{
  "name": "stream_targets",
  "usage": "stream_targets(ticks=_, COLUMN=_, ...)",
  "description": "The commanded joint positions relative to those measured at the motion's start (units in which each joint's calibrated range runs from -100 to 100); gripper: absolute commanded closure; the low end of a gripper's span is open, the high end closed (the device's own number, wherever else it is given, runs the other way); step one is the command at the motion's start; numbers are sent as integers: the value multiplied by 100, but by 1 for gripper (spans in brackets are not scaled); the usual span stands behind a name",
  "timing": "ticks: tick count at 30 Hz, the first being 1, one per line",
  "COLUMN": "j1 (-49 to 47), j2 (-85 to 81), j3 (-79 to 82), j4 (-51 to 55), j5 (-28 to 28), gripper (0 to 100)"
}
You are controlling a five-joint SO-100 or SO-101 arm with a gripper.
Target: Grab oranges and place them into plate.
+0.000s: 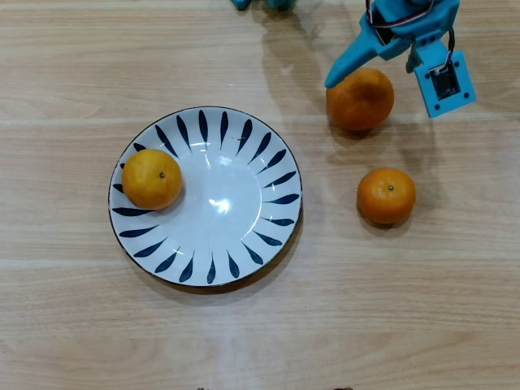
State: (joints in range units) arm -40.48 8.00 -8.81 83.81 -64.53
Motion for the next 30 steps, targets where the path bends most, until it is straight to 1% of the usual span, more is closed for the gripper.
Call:
stream_targets(ticks=1, j1=113, j2=-284, j3=750, j4=-959, j5=-29, gripper=49)
stream_targets(ticks=4, j1=113, j2=-411, j3=1257, j4=-1312, j5=-61, gripper=49)
stream_targets(ticks=10, j1=113, j2=-436, j3=1791, j4=-1372, j5=-160, gripper=49)
stream_targets(ticks=13, j1=88, j2=-445, j3=2198, j4=-1948, j5=-160, gripper=49)
stream_targets(ticks=17, j1=48, j2=-445, j3=2841, j4=-2987, j5=-165, gripper=49)
stream_targets(ticks=19, j1=48, j2=-445, j3=3031, j4=-3237, j5=-165, gripper=49)
stream_targets(ticks=26, j1=48, j2=-445, j3=3113, j4=-3263, j5=-165, gripper=49)
stream_targets(ticks=28, j1=48, j2=-445, j3=3113, j4=-3263, j5=-165, gripper=53)
stream_targets(ticks=30, j1=48, j2=-445, j3=3113, j4=-3254, j5=-165, gripper=61)
